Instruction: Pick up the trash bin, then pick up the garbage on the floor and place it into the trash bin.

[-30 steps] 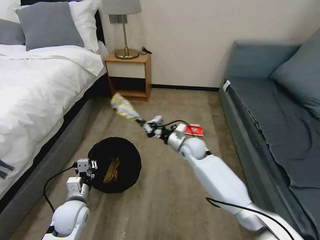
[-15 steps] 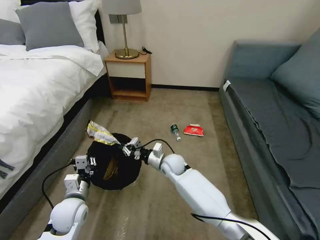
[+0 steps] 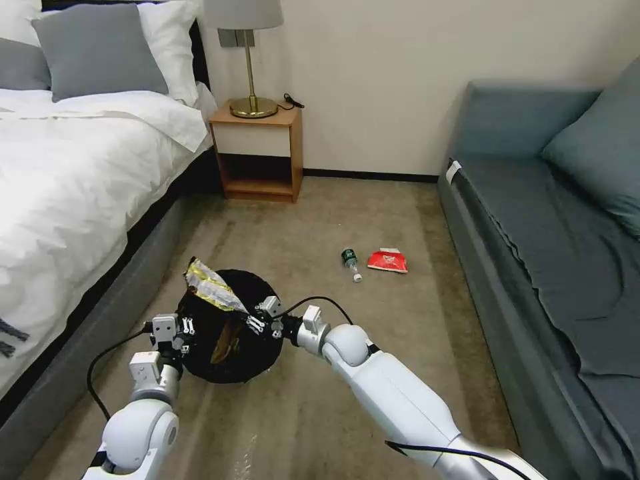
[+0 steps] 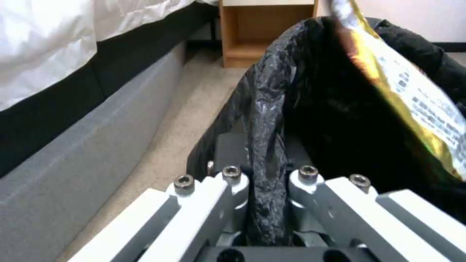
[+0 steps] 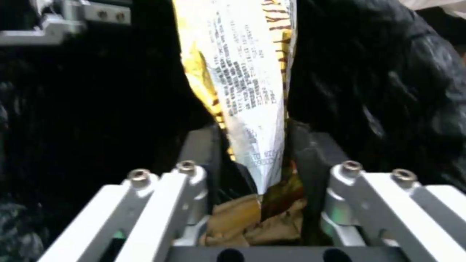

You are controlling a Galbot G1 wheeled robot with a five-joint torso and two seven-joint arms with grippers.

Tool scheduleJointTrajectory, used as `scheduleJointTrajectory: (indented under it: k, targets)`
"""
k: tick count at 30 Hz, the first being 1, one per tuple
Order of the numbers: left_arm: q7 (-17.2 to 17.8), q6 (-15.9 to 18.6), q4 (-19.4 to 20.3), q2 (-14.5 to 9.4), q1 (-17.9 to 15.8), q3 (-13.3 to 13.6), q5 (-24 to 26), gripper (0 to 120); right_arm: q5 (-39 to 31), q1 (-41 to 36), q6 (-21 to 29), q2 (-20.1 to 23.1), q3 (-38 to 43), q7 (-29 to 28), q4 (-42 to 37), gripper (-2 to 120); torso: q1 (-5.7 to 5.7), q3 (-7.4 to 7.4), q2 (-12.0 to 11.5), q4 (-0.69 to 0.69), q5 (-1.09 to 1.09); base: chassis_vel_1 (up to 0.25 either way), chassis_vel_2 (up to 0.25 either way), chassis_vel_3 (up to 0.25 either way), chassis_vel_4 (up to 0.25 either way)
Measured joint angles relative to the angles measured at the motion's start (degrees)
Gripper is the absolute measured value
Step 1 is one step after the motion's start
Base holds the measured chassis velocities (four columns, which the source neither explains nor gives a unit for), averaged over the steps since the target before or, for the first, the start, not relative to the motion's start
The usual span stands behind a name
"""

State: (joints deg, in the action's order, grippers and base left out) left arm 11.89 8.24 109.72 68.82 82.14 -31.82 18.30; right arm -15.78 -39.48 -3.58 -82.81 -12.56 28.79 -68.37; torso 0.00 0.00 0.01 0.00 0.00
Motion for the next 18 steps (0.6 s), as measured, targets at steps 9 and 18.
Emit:
scheduleJointTrajectory:
  k: [9,18]
  targets:
    - [-0.1,-0.3,-0.4,-0.3,0.0,-0.8,0.5,4,0.6,0.0,-0.4,0.5,0.7,0.0,0.3,69,0.00,0.00,0.0,0.00,0.00,0.000,0.000,0.000,0.000]
    - [-0.2,-0.5,-1.1,-0.5,-0.1,-0.9,0.6,4,1.8,-0.7,-1.4,0.5,2.8,0.9,0.8,85,0.00,0.00,0.0,0.00,0.00,0.000,0.000,0.000,0.000]
